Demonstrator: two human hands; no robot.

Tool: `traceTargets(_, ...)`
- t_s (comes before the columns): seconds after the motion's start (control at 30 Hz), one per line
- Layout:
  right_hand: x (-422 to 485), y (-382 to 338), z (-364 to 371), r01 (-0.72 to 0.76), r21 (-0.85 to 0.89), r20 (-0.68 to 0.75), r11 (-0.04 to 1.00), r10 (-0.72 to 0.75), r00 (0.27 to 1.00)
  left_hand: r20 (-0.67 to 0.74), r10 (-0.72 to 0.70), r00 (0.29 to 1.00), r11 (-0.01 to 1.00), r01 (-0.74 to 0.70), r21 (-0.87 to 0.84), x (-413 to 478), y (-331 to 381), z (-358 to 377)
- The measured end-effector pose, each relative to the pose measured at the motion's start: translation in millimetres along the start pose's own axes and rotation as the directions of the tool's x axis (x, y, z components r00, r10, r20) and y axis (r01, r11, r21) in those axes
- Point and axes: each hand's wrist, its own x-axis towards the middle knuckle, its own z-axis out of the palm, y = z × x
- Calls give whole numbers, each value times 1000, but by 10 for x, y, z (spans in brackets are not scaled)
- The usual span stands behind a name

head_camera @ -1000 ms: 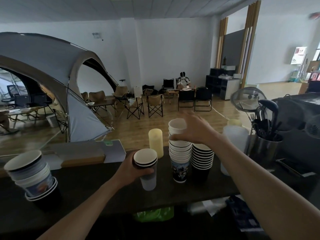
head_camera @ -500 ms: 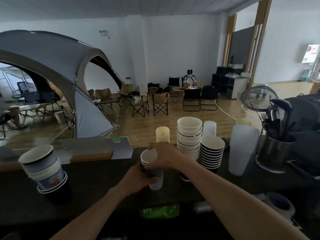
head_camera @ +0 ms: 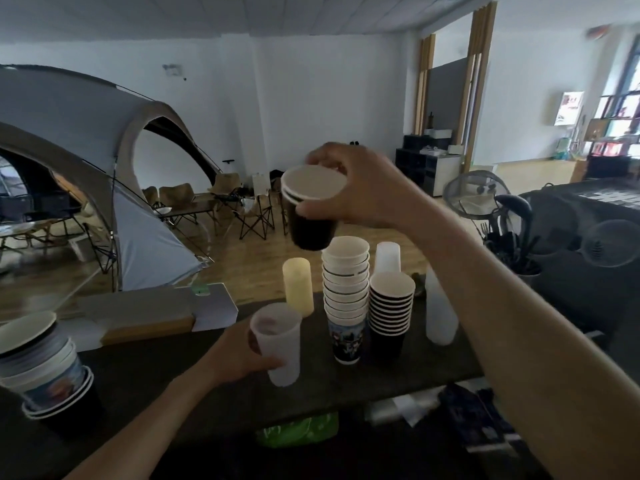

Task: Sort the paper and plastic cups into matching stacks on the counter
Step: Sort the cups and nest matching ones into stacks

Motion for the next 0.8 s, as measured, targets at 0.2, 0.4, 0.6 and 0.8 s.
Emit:
traceTargets(0.2, -239, 922, -523, -289, -110, -227, 951, 259, 939, 3, 56, 998, 995, -56, -79, 50, 206, -38)
traceTargets(0.4, -406, 1489, 112, -362, -89, 17, 928, 365, 931, 22, 59, 998, 997, -58, -50, 90, 340, 121)
traceTargets(0.6, -490, 1667, 534, -366, -102, 139, 925, 378, 915, 73, 48, 996, 998, -45, -40, 81, 355, 176)
traceTargets(0.8, -505, 1659, 402, -339, -186, 224, 922, 376, 899, 77, 76, 994, 997, -74, -33, -28, 699, 19)
